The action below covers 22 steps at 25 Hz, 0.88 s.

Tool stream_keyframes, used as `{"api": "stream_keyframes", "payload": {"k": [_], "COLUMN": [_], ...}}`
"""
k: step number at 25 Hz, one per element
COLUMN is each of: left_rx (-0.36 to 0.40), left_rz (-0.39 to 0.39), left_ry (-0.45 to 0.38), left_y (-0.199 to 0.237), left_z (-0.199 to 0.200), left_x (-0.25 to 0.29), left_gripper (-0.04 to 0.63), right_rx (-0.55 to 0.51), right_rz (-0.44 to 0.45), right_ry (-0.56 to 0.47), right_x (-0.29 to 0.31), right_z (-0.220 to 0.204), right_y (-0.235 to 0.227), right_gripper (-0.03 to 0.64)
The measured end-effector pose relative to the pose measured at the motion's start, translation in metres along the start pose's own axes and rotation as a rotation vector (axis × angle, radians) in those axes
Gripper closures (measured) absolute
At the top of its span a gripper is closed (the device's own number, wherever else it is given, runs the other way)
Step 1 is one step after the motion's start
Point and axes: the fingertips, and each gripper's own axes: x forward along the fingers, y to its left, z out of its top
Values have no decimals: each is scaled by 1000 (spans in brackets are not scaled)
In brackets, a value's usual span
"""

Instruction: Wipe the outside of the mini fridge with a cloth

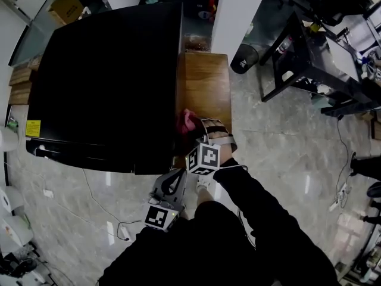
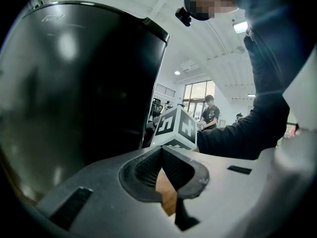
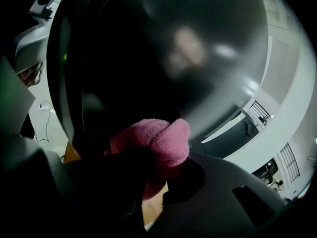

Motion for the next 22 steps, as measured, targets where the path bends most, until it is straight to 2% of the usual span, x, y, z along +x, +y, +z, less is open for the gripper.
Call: {"api": "stream_keyframes", "payload": {"k": [9,22], "left_rx": [-19,-49], "left_rz": [59,178], "left_ry": [48,33], "left_y": [4,4], "left_z": [-31,-36], "left_x": [10,-6], "left_gripper": [591,591], "right_rx": [-39,-143], "right_rz": [154,338], "right_ry": [93,190], "right_x": [54,105], "right_z": [-52,-96], "right_y": [56,119], "right_gripper": [568,566]}}
